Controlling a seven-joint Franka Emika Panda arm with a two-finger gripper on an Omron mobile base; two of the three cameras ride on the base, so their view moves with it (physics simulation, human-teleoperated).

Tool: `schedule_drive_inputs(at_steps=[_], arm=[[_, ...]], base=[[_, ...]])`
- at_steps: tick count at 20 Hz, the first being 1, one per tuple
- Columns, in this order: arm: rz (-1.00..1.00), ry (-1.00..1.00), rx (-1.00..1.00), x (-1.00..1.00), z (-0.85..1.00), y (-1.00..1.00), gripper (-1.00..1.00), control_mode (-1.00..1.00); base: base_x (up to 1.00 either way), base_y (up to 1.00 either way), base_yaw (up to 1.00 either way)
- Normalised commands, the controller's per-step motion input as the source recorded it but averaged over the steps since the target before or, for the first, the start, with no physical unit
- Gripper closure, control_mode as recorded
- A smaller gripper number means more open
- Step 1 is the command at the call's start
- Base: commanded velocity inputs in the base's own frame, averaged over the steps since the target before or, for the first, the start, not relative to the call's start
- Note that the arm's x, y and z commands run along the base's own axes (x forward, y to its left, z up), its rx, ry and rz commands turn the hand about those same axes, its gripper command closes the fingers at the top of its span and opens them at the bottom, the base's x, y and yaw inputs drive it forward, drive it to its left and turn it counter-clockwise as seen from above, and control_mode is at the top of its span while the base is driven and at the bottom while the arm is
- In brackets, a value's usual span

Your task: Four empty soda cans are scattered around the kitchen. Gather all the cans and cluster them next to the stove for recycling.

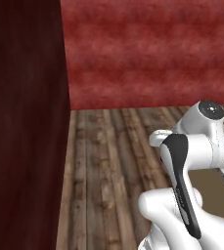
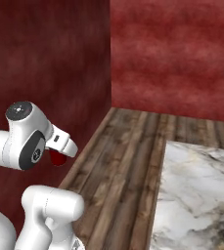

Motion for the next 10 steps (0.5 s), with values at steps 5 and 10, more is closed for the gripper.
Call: schedule_drive_inputs(at_steps=[5,10], arm=[[0.00,0.00,0.00,0.00,0.00,0.00,1.00,1.00],[0.00,0.00,0.00,0.00,0.00,0.00,1.00,1.00]], base=[[0.65,0.11,0.00],[0.65,0.10,0.00]])
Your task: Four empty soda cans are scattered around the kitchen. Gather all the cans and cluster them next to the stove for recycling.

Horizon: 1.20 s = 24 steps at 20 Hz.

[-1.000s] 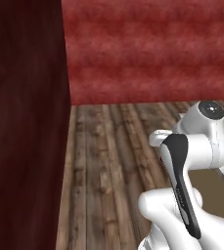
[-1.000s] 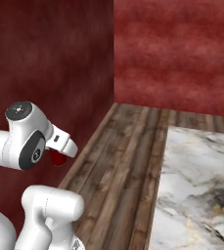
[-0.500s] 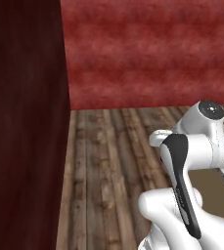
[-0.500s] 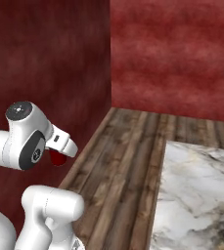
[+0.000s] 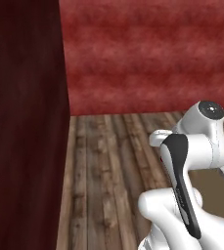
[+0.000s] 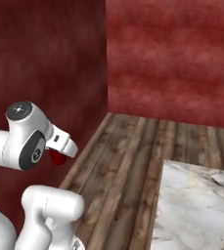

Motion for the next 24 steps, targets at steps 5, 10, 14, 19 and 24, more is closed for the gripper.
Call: schedule_drive_inputs(at_steps=[5,10,14,19,24], arm=[[0.00,0.00,0.00,0.00,0.00,0.00,1.00,1.00],[0.00,0.00,0.00,0.00,0.00,0.00,1.00,1.00],[0.00,0.00,0.00,0.00,0.00,0.00,1.00,1.00],[0.00,0.00,0.00,0.00,0.00,0.00,1.00,1.00],[0.00,0.00,0.00,0.00,0.00,0.00,1.00,1.00]], base=[[0.60,0.08,0.00],[0.62,0.12,0.00],[0.60,0.16,-0.03],[0.57,0.19,-0.08],[0.59,0.22,-0.10]])
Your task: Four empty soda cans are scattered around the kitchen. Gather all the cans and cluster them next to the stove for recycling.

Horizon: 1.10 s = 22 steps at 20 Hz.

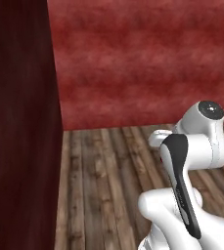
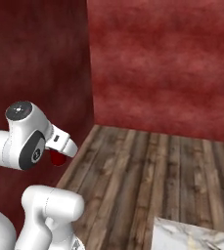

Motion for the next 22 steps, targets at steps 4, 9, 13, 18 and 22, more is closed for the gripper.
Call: schedule_drive_inputs(at_steps=[4,9,13,18,22], arm=[[0.00,0.00,0.00,0.00,0.00,0.00,1.00,1.00],[0.00,0.00,0.00,0.00,0.00,0.00,1.00,1.00],[0.00,0.00,0.00,0.00,0.00,0.00,1.00,1.00],[0.00,0.00,0.00,0.00,0.00,0.00,1.00,1.00],[0.00,0.00,0.00,0.00,0.00,0.00,1.00,1.00]], base=[[0.56,0.25,-0.13],[0.53,0.29,-0.19],[0.48,0.33,-0.22],[0.45,0.32,-0.25],[0.44,0.31,-0.26]])
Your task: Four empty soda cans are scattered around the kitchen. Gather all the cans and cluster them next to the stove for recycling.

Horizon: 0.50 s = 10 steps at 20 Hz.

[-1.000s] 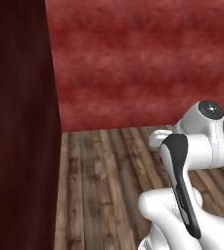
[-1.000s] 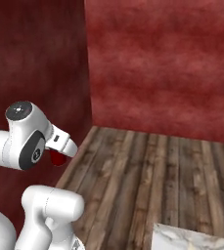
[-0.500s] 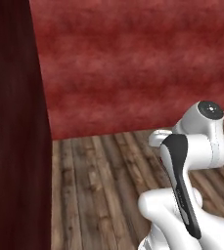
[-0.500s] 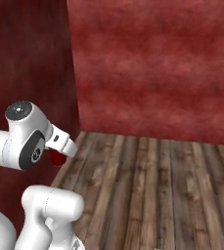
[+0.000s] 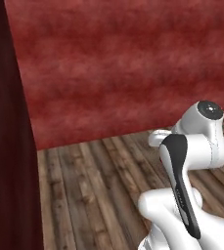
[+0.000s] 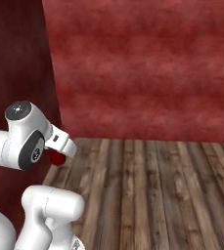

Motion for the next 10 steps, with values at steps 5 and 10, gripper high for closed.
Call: schedule_drive_inputs(at_steps=[5,10], arm=[[0.00,0.00,0.00,0.00,0.00,0.00,1.00,1.00],[0.00,0.00,0.00,0.00,0.00,0.00,1.00,1.00]], base=[[0.43,0.28,-0.27],[0.40,0.22,-0.29]])
